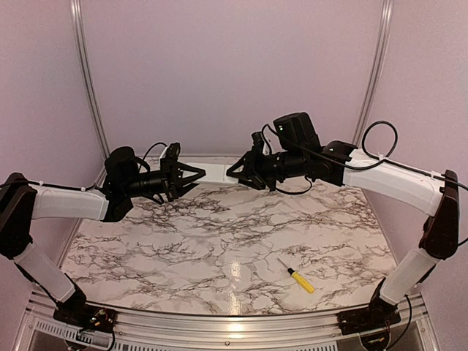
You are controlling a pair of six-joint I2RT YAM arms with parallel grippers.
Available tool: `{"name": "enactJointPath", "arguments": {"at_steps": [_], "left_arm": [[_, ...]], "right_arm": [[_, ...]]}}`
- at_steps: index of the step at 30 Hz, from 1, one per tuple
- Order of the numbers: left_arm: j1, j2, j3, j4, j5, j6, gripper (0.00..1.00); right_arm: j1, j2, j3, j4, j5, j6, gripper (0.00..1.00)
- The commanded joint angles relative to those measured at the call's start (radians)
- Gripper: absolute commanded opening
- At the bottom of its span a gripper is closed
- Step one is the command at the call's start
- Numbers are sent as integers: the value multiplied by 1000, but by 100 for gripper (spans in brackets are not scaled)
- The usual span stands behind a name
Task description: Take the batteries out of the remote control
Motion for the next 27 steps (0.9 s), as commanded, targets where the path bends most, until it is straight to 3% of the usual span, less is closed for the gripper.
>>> {"name": "enactJointPath", "arguments": {"at_steps": [1,27], "left_arm": [[-21,-10,25,-35,26,19,0],[-4,-5,38,-56,62,41,0]], "right_arm": [[9,-15,11,50,-15,-7,24],[8,-54,-23,36,16,26,23]]}}
